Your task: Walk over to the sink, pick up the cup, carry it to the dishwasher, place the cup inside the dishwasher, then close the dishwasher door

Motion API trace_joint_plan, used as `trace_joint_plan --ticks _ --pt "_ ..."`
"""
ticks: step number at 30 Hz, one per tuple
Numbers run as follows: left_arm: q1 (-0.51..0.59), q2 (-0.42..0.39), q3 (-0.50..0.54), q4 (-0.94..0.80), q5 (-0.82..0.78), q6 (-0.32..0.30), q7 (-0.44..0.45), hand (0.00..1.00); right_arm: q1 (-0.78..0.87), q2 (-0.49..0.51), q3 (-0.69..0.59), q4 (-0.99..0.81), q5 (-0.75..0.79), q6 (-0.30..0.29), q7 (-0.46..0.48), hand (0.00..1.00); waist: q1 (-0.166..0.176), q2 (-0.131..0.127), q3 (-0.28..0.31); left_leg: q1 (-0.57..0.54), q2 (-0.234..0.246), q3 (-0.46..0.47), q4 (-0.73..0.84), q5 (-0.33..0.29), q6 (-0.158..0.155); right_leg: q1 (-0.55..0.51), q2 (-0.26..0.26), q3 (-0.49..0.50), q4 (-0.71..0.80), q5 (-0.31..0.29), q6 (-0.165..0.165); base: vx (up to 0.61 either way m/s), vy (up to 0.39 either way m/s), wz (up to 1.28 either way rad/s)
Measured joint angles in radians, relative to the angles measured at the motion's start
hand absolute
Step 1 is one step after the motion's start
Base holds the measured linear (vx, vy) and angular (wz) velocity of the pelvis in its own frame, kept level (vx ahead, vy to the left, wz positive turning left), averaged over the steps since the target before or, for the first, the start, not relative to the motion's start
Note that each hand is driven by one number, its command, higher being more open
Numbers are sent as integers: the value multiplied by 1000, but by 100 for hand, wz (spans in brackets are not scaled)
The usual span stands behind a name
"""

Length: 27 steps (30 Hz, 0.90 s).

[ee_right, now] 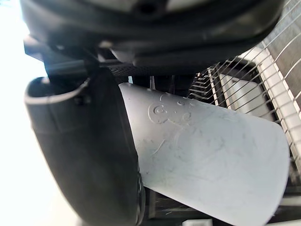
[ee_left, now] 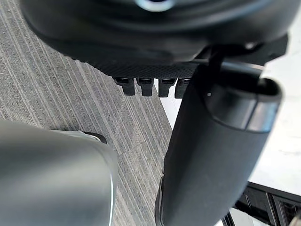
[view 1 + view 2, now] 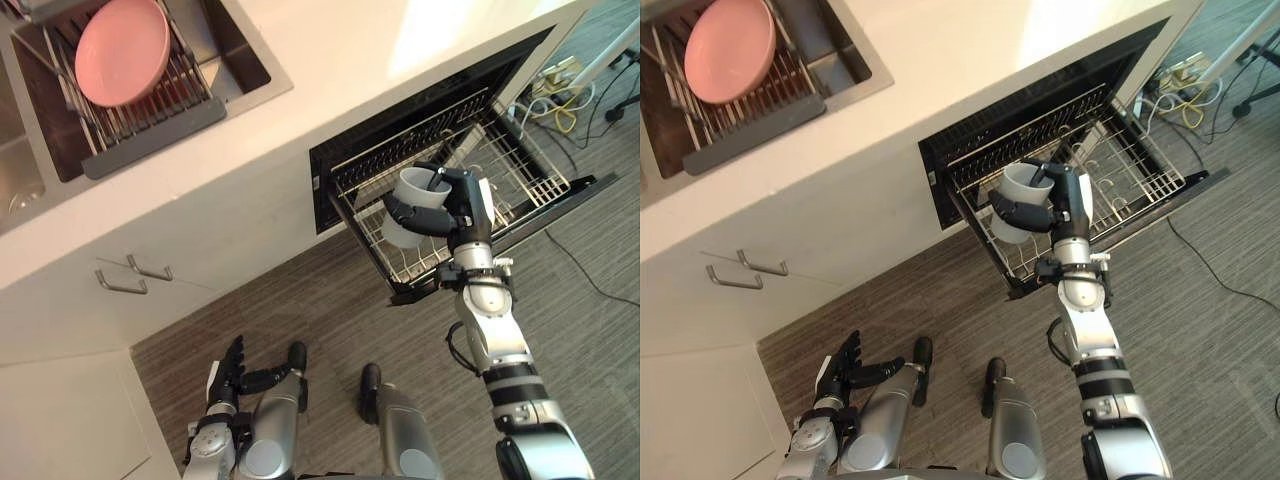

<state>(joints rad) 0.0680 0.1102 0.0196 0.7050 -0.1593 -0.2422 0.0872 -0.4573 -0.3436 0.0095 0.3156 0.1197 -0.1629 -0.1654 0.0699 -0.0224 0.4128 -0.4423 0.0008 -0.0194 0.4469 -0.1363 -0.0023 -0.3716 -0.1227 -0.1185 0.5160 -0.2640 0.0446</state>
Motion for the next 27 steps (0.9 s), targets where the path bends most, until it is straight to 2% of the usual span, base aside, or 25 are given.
trace_joint_plan --ticks 11,18,27 --pt "-57 -8 -29 -1 -39 -21 3 100 -214 -73 22 170 -75 43 -42 0 2 1 26 -151 -1 -27 141 -47 -6 -127 -20 -55 132 -55 -11 -27 -19 8" --pt "-86 -20 -29 1 -58 -26 25 100 -360 -89 91 294 -125 77 -45 0 21 2 27 -209 5 -29 177 -56 -6 -174 -24 -76 159 -60 -13 0 -1 0" --pt "-129 -31 -28 14 -60 -26 47 100 -459 -85 133 440 -194 120 -46 0 39 1 27 -266 5 -29 210 -62 -3 -211 -41 -113 182 -62 -17 -17 3 4"
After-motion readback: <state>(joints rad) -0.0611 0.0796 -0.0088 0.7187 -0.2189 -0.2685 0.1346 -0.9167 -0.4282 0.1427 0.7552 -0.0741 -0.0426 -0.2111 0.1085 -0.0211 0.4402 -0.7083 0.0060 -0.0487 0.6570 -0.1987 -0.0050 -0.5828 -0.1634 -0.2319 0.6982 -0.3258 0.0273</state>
